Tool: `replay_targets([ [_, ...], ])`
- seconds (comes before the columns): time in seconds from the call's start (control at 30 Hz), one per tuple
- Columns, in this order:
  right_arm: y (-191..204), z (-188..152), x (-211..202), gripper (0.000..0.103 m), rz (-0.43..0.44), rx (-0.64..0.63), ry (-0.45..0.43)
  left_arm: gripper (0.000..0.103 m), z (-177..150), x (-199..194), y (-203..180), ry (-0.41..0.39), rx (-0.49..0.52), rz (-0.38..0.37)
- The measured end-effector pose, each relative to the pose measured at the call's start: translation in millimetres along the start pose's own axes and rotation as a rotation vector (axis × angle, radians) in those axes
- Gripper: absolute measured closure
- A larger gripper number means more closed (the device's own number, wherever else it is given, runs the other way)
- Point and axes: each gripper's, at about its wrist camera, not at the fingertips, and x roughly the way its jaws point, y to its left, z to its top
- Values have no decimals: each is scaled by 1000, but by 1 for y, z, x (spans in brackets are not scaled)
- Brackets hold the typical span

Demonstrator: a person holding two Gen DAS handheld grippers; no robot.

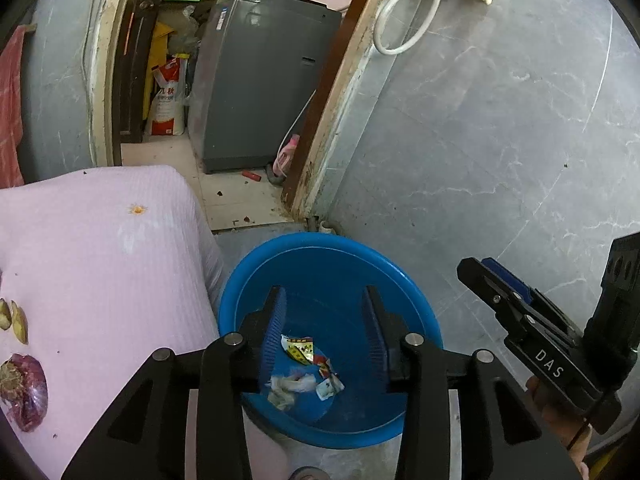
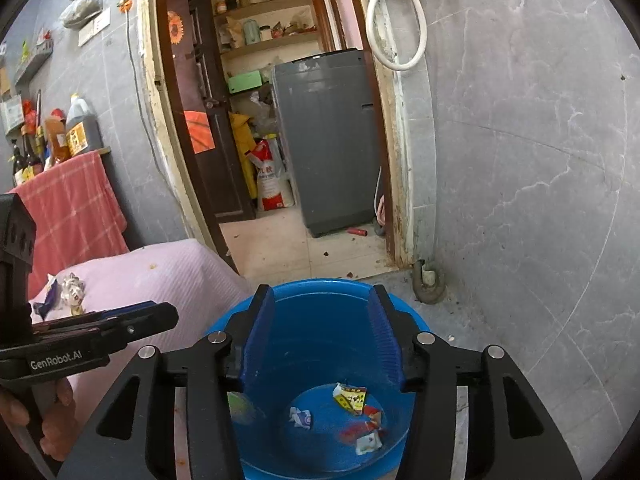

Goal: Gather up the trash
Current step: 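Carry both wrappers over the blue bucket and open both tools, then move both open tools back over the table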

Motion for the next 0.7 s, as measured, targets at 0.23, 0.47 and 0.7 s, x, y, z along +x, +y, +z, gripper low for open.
replay_targets([
  [0.23,10,11,-25,33,-9,-8,-90,47,3,-36,-1,-115,-3,35],
  [0.47,35,28,-56,17,-5,-45,-197,18,9,-87,5,-255,2,97],
  [0.7,68,37,-82,0,39,-72,-282,2,2,-140,17,-395,19,203],
])
